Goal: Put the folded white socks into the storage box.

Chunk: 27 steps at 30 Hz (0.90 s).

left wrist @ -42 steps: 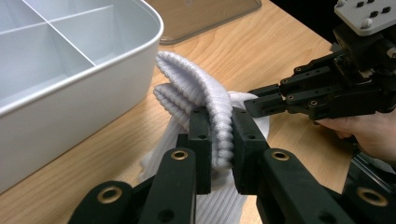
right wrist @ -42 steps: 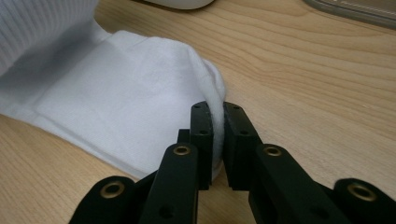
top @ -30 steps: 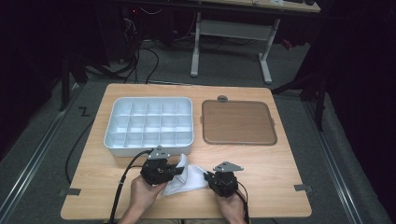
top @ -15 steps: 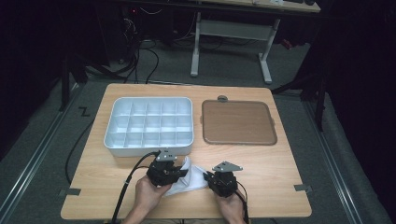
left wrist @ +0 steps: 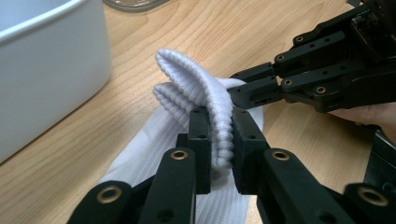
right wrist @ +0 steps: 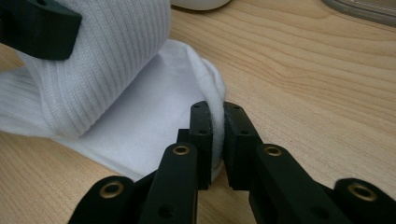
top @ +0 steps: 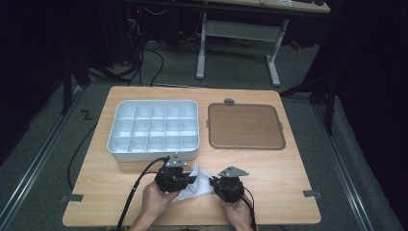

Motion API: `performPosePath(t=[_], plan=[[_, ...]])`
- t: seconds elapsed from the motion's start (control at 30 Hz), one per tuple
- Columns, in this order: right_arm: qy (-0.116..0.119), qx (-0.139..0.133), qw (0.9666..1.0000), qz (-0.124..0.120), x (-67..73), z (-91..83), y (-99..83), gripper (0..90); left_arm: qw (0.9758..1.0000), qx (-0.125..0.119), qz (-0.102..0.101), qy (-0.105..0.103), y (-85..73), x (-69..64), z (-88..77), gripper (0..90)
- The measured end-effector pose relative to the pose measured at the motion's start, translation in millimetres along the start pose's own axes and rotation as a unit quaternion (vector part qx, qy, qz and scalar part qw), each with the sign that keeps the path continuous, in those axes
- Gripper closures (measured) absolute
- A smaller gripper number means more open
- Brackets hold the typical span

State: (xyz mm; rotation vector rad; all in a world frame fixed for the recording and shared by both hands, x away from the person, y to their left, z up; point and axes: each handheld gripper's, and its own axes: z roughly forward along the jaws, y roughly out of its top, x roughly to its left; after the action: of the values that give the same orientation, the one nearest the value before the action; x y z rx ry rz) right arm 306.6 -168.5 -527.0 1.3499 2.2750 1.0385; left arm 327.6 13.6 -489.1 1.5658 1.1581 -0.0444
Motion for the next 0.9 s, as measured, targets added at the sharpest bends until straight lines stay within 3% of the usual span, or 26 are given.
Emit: performPosePath(t=[0.43, 0.9], plan=[[0.002, 0.001, 1.0000, -0.001, 0.3, 0.6, 0.1, 83.4, 0.9999, 0.015, -0.001, 0.002, -9.8, -2.2, 10.7, 79.8], [0.005, 0.003, 1.0000, -0.005, 2.5, 1.7, 0.6, 83.2, 0.9993, 0.028, 0.017, 0.017, -20.8, -0.6, 24.5, 78.9]])
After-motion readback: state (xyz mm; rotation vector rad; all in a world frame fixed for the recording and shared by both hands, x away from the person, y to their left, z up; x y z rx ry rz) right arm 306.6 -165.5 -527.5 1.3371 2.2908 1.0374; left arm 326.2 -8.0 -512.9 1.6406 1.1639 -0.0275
